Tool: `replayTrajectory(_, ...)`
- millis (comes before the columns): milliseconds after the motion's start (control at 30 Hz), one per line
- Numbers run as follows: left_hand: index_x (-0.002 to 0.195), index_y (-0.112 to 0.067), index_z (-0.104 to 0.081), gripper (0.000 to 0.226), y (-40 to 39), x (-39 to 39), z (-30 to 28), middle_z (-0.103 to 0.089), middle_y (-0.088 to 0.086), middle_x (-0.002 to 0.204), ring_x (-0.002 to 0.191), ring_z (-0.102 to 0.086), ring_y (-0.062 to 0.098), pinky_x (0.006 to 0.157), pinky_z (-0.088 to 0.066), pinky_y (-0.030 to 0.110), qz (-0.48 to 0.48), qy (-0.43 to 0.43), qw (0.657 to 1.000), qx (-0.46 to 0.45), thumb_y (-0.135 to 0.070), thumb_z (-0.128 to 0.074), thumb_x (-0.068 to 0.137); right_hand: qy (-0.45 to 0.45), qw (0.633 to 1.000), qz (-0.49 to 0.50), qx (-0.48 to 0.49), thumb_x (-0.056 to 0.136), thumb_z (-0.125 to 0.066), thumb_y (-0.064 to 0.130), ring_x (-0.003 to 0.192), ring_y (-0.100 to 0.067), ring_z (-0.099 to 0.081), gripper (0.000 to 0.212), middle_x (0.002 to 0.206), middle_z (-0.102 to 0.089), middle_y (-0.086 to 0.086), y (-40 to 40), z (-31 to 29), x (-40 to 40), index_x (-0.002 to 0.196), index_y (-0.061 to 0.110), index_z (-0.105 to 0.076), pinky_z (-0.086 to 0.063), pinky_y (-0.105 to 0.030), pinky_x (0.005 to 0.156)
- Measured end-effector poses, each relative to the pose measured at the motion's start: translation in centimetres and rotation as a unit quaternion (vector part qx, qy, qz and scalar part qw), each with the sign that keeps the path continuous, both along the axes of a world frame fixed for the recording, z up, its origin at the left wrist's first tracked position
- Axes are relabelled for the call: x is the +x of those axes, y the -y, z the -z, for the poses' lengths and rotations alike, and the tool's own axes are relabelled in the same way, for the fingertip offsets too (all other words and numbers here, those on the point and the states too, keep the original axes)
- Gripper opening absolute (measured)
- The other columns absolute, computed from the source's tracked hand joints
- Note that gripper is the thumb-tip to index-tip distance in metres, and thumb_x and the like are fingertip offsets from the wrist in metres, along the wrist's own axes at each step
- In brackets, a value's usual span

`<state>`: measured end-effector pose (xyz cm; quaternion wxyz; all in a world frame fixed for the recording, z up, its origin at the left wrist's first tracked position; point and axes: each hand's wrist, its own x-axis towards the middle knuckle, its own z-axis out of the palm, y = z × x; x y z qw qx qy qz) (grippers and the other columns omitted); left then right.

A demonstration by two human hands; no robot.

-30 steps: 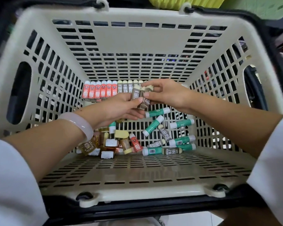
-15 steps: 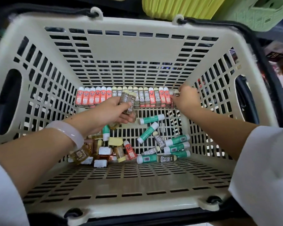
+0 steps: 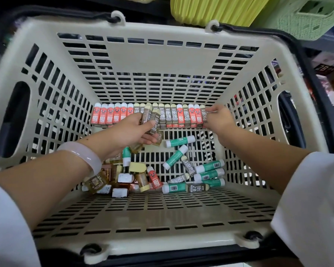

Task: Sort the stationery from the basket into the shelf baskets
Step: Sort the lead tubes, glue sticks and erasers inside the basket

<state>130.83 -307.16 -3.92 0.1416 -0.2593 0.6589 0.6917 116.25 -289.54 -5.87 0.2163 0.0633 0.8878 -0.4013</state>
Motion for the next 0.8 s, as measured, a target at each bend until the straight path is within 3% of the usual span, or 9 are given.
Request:
replayTrajectory(67,0.108,-0.013,-0.046,0.015,-0.1,0.0,-0.2,-0.066,0.011,0.087,0.065,-0.069,0.01,0.064,-0.057,0.018,-0.005,0.001,1.0,0.008,-0.022,-0.046,0.095,-0.065,0.991,-0.074,0.092,0.089,-0.048,0.004,0.092,-0.026,-0.059,0.026,0.117,-0.056,-0.014,0.2,-1.0,0.6,0.114,0.011,-0.052,-0.053,-0.034,0.072)
replayTrajectory(133,0.114,-0.011,-0.044,0.021,-0.2,0.0,-0.5,-0.066,0.013,0.089,0.067,-0.069,0.011,0.063,-0.056,0.018,-0.012,-0.001,1.0,0.025,-0.02,-0.046,0.095,-0.116,0.976,-0.163,0.081,0.091,-0.05,0.011,0.086,-0.016,-0.054,0.03,0.12,-0.054,-0.01,1.3,-2.0,2.3,0.121,0.009,-0.051,-0.042,-0.018,0.06)
replayTrajectory(200,0.116,-0.011,-0.047,0.023,-0.4,0.0,-0.9,-0.066,0.014,0.092,0.072,-0.068,0.014,0.065,-0.056,0.019,-0.008,-0.01,0.999,0.048,-0.02,-0.047,0.095,-0.014,0.975,-0.218,-0.048,0.093,-0.051,0.023,0.088,-0.008,-0.055,0.029,0.115,-0.058,-0.003,2.7,-2.9,4.7,0.12,0.013,-0.054,-0.045,-0.015,0.07)
replayTrajectory(267,0.113,-0.014,-0.052,0.021,-0.6,0.0,-1.2,-0.067,0.013,0.096,0.077,-0.069,0.016,0.069,-0.057,0.02,0.008,-0.02,0.998,0.059,-0.022,-0.049,0.093,0.111,0.953,-0.226,-0.169,0.094,-0.051,0.025,0.085,-0.011,-0.058,0.018,0.095,-0.062,-0.002,3.8,-3.4,6.8,0.102,0.013,-0.061,-0.051,-0.027,0.083)
replayTrajectory(367,0.103,-0.016,-0.056,0.014,-0.9,0.1,-1.3,-0.066,0.012,0.098,0.077,-0.068,0.015,0.071,-0.057,0.02,0.015,-0.023,0.999,0.046,-0.021,-0.045,0.095,0.125,0.946,-0.191,-0.232,0.094,-0.051,0.018,0.075,-0.015,-0.06,0.015,0.079,-0.06,-0.002,4.2,-3.3,7.2,0.083,0.012,-0.058,-0.054,-0.029,0.08)
replayTrajectory(433,0.102,-0.014,-0.055,0.015,-0.8,0.1,-1.2,-0.065,0.011,0.099,0.079,-0.067,0.014,0.067,-0.056,0.017,0.016,-0.018,1.0,0.009,-0.02,-0.042,0.097,0.079,0.966,-0.146,-0.197,0.095,-0.048,0.019,0.075,-0.014,-0.062,0.01,0.085,-0.061,-0.003,3.7,-3.0,6.1,0.093,0.012,-0.055,-0.054,-0.023,0.069)
replayTrajectory(533,0.101,-0.014,-0.056,0.014,-0.5,0.1,-0.8,-0.061,0.008,0.1,0.079,-0.064,0.013,0.068,-0.056,0.017,0.018,-0.01,0.999,-0.042,-0.021,-0.044,0.095,0.025,0.994,-0.027,-0.102,0.097,-0.044,0.019,0.058,-0.012,-0.06,0.023,0.083,-0.061,-0.006,1.8,-2.3,3.5,0.116,0.008,-0.05,-0.053,-0.019,0.051)
replayTrajectory(700,0.112,-0.001,-0.056,0.023,0.0,0.0,-0.5,-0.061,0.006,0.082,0.065,-0.058,0.013,0.058,-0.054,0.016,0.003,-0.011,0.999,-0.048,-0.013,-0.049,0.093,-0.036,0.997,0.03,0.053,0.095,-0.047,0.009,0.088,-0.031,-0.066,0.023,0.112,-0.058,-0.02,-0.7,-0.9,0.9,0.118,0.005,-0.046,-0.056,-0.043,0.08)
replayTrajectory(800,0.115,-0.005,-0.049,0.025,0.0,0.0,-0.6,-0.068,0.006,0.078,0.055,-0.059,0.009,0.049,-0.049,0.014,0.007,-0.011,0.999,-0.039,-0.011,-0.054,0.09,-0.09,0.99,0.005,0.112,0.094,-0.048,0.01,0.085,-0.028,-0.062,0.012,0.1,-0.057,-0.013,-0.8,-0.6,0.9,0.105,0.004,-0.049,-0.054,-0.036,0.077)
